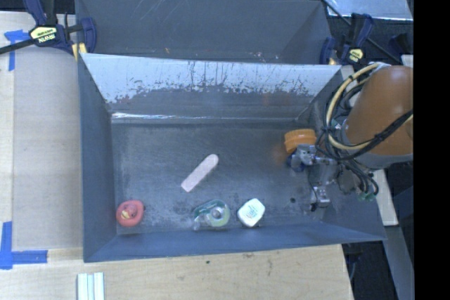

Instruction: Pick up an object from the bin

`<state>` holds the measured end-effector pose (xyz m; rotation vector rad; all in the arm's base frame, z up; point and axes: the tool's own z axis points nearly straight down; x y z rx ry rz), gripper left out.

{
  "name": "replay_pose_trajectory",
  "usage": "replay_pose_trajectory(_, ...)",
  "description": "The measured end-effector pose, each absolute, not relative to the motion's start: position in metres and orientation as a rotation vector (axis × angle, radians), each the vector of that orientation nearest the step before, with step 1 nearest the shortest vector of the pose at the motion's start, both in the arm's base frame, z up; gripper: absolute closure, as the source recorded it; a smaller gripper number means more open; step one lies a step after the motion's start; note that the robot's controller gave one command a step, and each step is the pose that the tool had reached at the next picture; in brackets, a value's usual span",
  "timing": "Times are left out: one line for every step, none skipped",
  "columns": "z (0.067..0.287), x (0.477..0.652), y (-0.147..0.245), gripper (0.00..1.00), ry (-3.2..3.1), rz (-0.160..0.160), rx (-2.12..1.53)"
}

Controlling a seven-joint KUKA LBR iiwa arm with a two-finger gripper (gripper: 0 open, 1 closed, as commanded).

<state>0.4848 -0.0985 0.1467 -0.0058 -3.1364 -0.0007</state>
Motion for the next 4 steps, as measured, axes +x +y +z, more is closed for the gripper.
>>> replay_pose_trajectory(0.151, 0.487, -0.098, 0.00, -3.145, 0.001, 0.000)
replay_pose_trajectory(0.068, 0.494, -0.025, 0.00, -3.056, -0.007, 0.702)
replay_pose_trajectory(0.126, 0.483, -0.015, 0.00, -3.125, 0.002, 0.375)
replay_pose_trajectory(0.101, 0.486, 0.004, 0.00, -2.887, -0.009, 1.229)
